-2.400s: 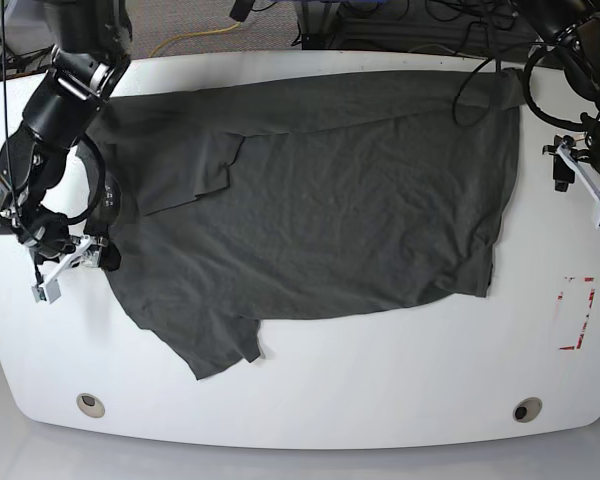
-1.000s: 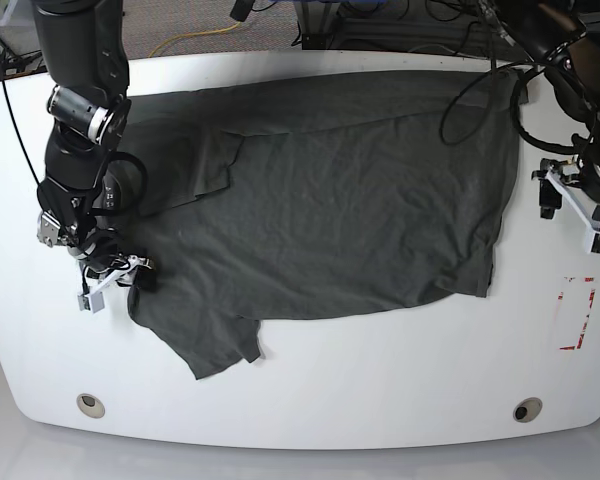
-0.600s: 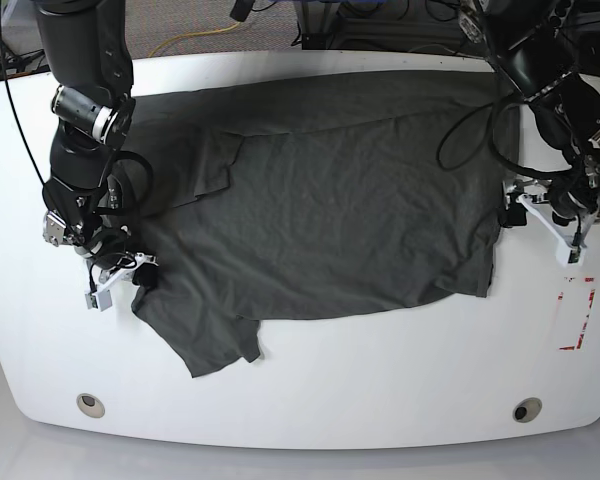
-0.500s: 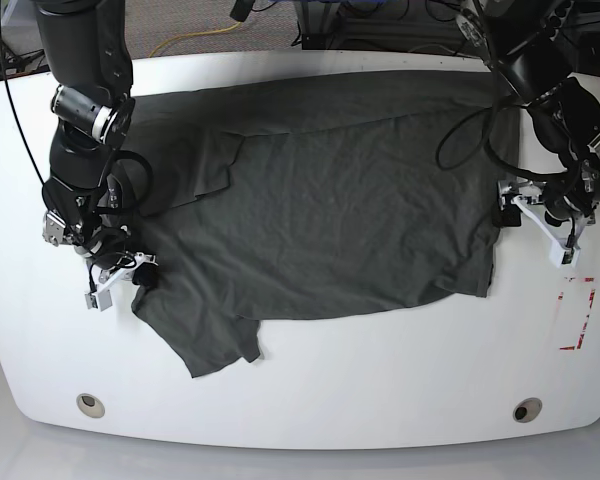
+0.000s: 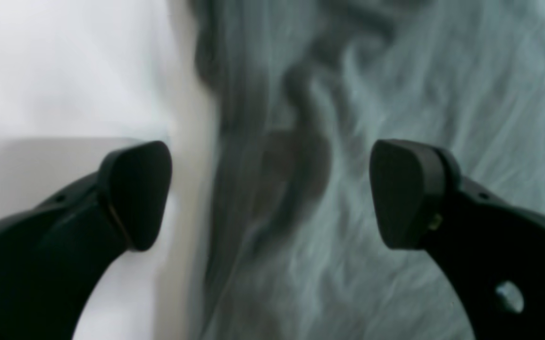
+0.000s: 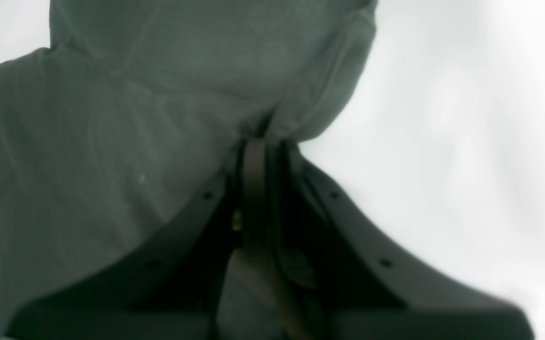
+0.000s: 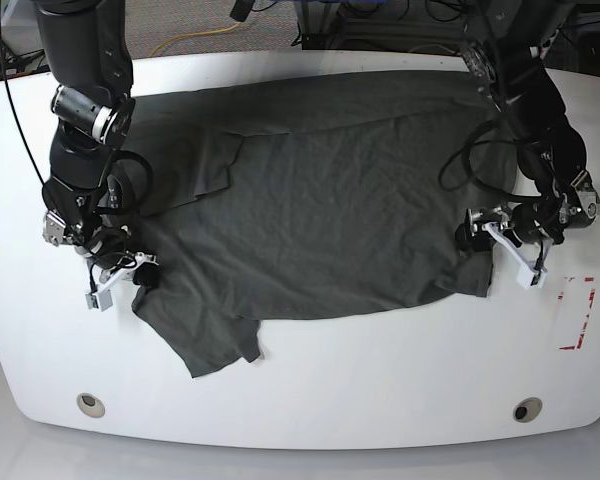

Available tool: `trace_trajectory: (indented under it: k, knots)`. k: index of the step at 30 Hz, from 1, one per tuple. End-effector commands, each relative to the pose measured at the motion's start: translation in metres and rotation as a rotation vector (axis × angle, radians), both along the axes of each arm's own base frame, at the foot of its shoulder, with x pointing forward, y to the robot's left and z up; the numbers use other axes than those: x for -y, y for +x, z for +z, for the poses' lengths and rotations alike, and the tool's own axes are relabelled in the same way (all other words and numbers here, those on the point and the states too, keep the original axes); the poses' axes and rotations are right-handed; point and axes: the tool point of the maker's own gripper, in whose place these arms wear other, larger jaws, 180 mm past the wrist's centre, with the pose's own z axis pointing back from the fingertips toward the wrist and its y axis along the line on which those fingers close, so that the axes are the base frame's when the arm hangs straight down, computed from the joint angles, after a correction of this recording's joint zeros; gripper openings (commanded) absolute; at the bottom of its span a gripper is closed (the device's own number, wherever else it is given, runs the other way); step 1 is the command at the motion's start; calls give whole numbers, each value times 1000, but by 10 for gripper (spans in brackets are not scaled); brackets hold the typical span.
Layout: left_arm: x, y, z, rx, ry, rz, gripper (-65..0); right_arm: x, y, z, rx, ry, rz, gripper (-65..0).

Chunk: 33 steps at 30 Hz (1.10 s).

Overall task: Fold the T-shirt properly
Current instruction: 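Move the left gripper to the shirt hem and grasp it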

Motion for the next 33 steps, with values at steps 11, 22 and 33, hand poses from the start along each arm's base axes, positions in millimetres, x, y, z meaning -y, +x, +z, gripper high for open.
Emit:
trace_trajectory:
  k: [11,22,33]
  knots:
    - [12,22,-5,-3,-84,6,-146,5,5,7,4,-18,5,-602]
    - [14,21,-17,8,-127,39,-650,5,5,7,4,-17,3,-606]
    - [-7,15,9,59,-13,24,-646,12,2,9,-22,-29,6,-609]
